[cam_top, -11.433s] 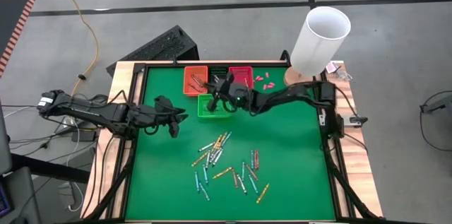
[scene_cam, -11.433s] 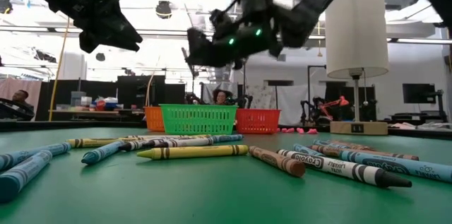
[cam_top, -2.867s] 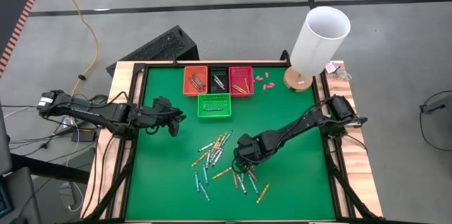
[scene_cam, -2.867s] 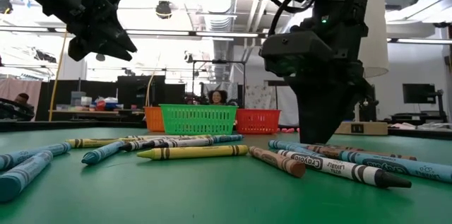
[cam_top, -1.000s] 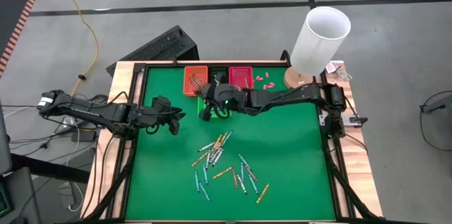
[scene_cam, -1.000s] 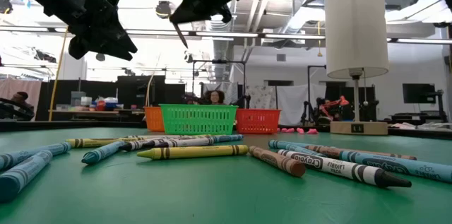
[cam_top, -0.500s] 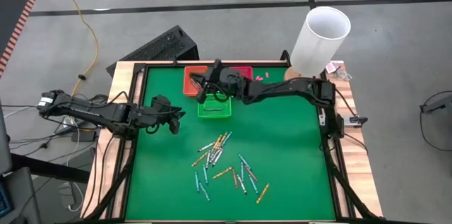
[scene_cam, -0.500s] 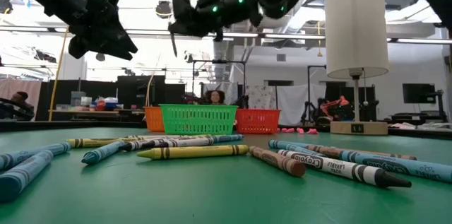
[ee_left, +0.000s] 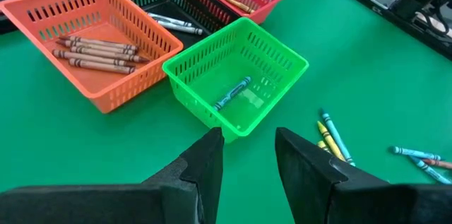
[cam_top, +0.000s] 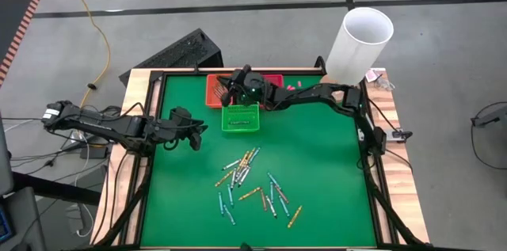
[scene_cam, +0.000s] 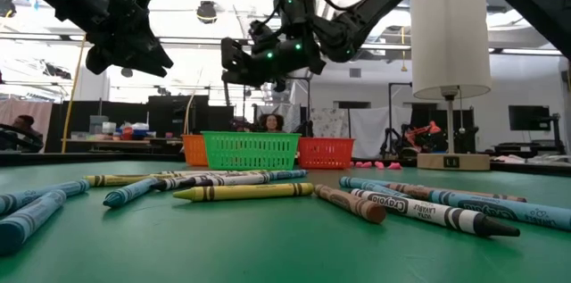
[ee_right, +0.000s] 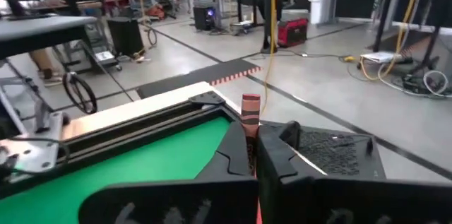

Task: Sort crayons
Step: Put a red crayon in the orange basket

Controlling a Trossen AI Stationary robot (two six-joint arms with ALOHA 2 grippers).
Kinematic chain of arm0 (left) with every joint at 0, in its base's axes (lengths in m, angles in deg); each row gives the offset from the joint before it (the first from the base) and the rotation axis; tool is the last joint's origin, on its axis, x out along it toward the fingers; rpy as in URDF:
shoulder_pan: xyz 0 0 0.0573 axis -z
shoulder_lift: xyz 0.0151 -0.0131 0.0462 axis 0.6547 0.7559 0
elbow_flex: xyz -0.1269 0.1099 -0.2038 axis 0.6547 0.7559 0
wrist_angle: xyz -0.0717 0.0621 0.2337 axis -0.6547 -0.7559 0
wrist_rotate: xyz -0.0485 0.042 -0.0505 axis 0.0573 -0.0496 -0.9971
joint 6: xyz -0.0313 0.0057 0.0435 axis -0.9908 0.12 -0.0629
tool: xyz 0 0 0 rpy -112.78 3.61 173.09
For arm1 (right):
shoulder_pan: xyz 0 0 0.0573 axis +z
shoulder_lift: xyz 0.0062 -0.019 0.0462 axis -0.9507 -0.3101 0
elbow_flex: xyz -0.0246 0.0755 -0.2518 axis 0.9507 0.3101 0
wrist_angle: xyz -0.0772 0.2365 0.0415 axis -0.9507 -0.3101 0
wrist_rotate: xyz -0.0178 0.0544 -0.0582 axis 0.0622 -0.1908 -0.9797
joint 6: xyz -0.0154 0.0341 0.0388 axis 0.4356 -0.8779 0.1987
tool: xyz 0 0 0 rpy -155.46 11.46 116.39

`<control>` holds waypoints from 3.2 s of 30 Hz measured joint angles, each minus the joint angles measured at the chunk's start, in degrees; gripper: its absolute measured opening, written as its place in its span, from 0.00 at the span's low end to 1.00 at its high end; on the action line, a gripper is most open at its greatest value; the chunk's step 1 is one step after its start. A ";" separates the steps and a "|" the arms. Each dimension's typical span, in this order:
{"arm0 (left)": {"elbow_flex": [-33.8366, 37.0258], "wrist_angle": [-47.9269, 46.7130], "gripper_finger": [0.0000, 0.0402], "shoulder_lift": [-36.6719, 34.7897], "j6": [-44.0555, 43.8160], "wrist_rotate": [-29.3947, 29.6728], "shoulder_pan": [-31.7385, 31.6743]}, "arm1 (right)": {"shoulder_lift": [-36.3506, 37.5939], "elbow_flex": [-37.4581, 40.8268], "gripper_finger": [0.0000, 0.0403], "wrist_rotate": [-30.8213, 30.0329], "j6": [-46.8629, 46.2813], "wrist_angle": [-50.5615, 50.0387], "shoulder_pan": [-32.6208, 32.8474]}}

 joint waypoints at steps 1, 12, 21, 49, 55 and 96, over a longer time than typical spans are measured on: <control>-0.02 0.02 0.30 0.00 -0.24 0.00 0.00 | 0.00 0.00 0.02 0.00 -0.20 -0.20 -0.28; -0.01 0.07 0.30 0.00 -0.37 0.03 -0.05 | 0.02 0.00 0.12 1.45 -5.03 -5.32 -2.79; -0.02 0.09 0.30 0.00 -0.55 0.02 -0.04 | 0.08 -0.02 0.15 1.79 -6.36 -7.41 -3.22; 0.00 0.13 0.30 0.00 0.67 -0.81 -0.04 | 21.64 -0.02 0.15 12.04 -23.60 -84.94 18.81; -0.02 0.75 0.30 0.00 0.70 -0.96 -0.04 | 19.64 0.02 0.15 7.77 -39.71 -92.63 31.13; 0.01 12.60 0.33 0.02 9.56 -8.40 2.56 | 18.84 3.39 0.41 -2.79 -63.18 -87.03 48.32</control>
